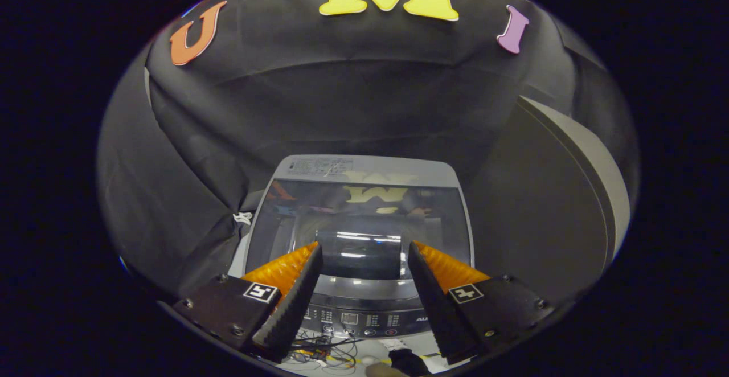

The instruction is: Put the clothes into the washing machine and then close the washing machine lid.

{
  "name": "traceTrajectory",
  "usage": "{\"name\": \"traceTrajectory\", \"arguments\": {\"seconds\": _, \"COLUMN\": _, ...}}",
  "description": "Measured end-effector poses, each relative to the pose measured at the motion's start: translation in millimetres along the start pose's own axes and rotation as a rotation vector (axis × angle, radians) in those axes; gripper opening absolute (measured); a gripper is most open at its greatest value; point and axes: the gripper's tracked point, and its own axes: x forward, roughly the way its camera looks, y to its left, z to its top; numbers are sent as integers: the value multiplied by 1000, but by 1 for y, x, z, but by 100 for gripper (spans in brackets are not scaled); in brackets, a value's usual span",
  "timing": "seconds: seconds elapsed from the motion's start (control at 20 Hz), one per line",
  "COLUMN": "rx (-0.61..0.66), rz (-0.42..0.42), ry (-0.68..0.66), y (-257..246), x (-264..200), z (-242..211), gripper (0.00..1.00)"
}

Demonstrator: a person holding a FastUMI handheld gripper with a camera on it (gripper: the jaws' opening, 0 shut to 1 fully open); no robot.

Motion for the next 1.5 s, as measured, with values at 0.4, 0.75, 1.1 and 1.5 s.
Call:
{"name": "traceTrajectory", "arguments": {"seconds": 0.4, "rx": -15, "rz": 32, "ry": -136, "y": -9, "x": -60, "z": 15, "gripper": 94}}
{"name": "traceTrajectory", "arguments": {"seconds": 0.75, "rx": -52, "rz": 104, "ry": -440, "y": -60, "x": -186, "z": 38, "gripper": 94}}
{"name": "traceTrajectory", "arguments": {"seconds": 1.1, "rx": -43, "rz": 54, "ry": -619, "y": -179, "x": -289, "z": -4, "gripper": 100}}
{"name": "traceTrajectory", "arguments": {"seconds": 1.5, "rx": 38, "rz": -32, "ry": -641, "y": -332, "x": -349, "z": -112, "gripper": 100}}
